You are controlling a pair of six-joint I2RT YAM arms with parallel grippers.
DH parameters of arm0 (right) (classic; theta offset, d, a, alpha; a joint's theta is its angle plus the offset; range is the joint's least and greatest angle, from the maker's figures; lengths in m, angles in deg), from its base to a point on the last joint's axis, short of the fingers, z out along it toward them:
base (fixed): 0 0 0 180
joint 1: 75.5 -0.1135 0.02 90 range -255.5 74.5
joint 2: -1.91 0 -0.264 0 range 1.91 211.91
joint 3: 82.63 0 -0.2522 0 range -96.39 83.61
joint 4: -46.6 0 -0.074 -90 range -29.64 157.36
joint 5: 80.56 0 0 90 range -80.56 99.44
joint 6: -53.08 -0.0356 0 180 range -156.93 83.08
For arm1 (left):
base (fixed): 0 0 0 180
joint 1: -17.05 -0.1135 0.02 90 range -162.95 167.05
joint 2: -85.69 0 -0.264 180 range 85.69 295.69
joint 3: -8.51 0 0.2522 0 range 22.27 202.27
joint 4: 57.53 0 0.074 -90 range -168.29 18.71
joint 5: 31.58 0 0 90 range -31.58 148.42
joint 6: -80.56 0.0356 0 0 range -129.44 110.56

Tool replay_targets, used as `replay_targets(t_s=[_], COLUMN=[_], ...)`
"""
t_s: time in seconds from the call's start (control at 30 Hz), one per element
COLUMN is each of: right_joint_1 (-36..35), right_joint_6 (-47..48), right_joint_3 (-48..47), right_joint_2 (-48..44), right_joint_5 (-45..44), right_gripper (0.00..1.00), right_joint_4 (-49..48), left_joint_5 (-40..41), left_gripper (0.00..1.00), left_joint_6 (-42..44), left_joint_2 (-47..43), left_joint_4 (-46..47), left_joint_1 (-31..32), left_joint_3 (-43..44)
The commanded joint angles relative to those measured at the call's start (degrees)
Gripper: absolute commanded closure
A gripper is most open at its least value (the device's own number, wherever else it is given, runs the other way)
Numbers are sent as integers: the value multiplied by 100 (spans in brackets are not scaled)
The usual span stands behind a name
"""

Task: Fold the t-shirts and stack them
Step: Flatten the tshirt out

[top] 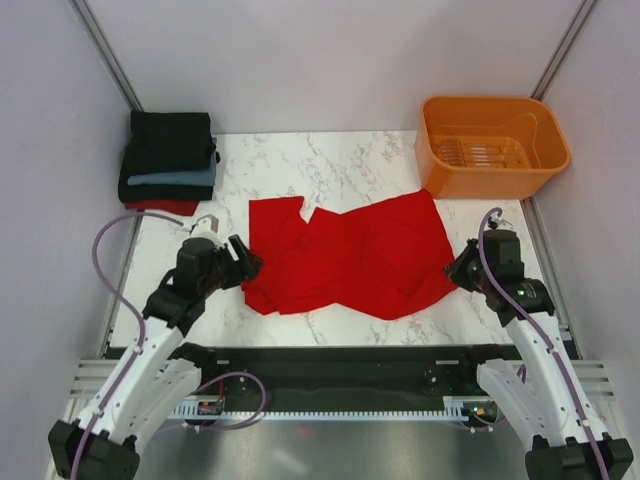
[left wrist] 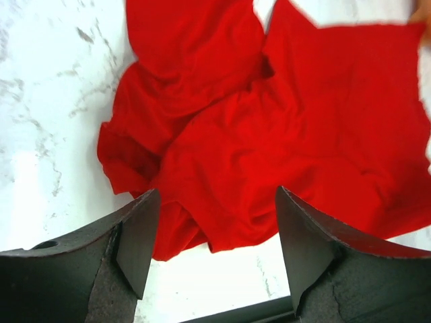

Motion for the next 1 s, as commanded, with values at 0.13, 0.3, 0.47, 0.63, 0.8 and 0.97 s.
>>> replay_targets(t_s=[0.13,0.3,0.47,0.63,0.8,0.97], right_joint_1=[-7,-7,-7,-7,-7,-7], right_joint_6=[-83,-101,-162,-101,-40,-31], right_joint_3=[583,785,926,979,1110,1365], right_joint_2=[60,280,367,613,904,1158], right_joint_5=[230,256,283,300,301,300], right_gripper=[100,100,100,100,100,100], right_joint_4=[-582,-881,-1171,-1514,-1882,-2243], left_joint_5=[-526,-184,-104,344,722,-286], left_gripper=[24,26,32,32,38,39], left_joint_6=[618,758,653,705,855,1091], left_joint_2=[1589,2602,3367,3702,4062,4720], left_joint_4=[983,1291,1572,1880,2135,2749], left_joint_1=[83,206,232,232,215,337], left_joint_3=[292,556,671,828,1267,1865])
